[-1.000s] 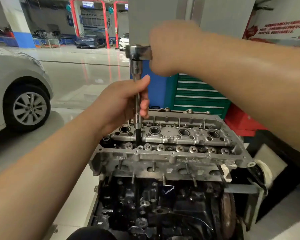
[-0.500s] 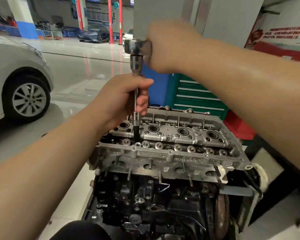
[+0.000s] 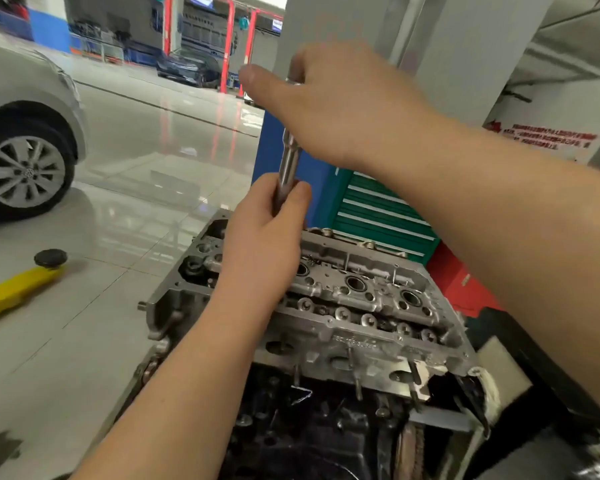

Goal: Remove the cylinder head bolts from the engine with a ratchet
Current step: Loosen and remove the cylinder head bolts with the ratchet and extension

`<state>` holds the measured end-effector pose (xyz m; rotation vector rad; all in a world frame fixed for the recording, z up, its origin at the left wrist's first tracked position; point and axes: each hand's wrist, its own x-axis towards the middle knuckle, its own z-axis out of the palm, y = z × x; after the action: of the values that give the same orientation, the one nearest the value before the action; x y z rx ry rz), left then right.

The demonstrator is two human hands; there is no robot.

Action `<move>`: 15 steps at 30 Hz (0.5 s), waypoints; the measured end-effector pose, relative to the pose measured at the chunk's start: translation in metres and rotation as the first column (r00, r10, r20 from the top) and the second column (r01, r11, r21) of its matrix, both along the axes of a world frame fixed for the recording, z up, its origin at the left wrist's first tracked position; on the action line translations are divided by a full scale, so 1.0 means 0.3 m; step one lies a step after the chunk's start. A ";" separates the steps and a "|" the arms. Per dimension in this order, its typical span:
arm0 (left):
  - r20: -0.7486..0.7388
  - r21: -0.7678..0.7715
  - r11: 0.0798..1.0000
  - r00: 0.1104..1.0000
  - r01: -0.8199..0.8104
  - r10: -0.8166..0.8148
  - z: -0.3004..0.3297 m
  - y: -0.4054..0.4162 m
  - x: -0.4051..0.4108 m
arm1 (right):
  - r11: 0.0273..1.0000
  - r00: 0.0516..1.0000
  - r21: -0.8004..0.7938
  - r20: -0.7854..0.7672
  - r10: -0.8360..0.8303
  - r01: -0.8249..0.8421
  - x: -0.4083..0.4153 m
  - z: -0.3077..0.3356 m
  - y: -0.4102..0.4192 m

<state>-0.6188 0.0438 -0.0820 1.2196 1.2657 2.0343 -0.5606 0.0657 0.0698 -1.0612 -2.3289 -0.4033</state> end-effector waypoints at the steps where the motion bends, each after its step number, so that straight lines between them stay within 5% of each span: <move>1: 0.047 0.023 0.999 0.999 -0.024 0.023 -0.010 0.001 0.011 | 0.999 1.000 0.041 0.003 -0.001 0.001 -0.017 -0.003 0.007; 5: 0.107 0.002 1.000 0.994 -0.017 0.017 0.024 0.029 -0.002 | 0.972 0.997 0.225 -0.003 0.075 -0.072 -0.027 -0.033 0.036; 7: 0.059 -0.003 0.997 0.996 0.072 -0.072 0.027 0.035 -0.030 | 0.928 0.928 0.092 -0.068 0.366 -0.360 -0.011 -0.038 0.060; 9: 0.054 0.000 0.973 0.972 0.229 -0.229 0.025 0.036 -0.062 | 0.784 0.775 -0.069 -0.227 0.590 -0.617 0.003 -0.043 0.104; 12: 0.105 0.000 0.870 0.866 0.492 -0.489 0.033 0.046 -0.110 | 0.713 0.724 -0.194 -0.365 0.586 -0.674 -0.026 -0.055 0.143; 15: 0.071 0.005 0.859 0.857 0.512 -0.511 0.030 0.044 -0.118 | 0.627 0.634 -0.168 -0.402 0.660 -0.760 -0.010 -0.067 0.173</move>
<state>-0.6542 0.0570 -0.0729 1.2975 0.8030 1.6534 -0.5636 0.1175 0.0498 -0.1850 -2.3338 0.4547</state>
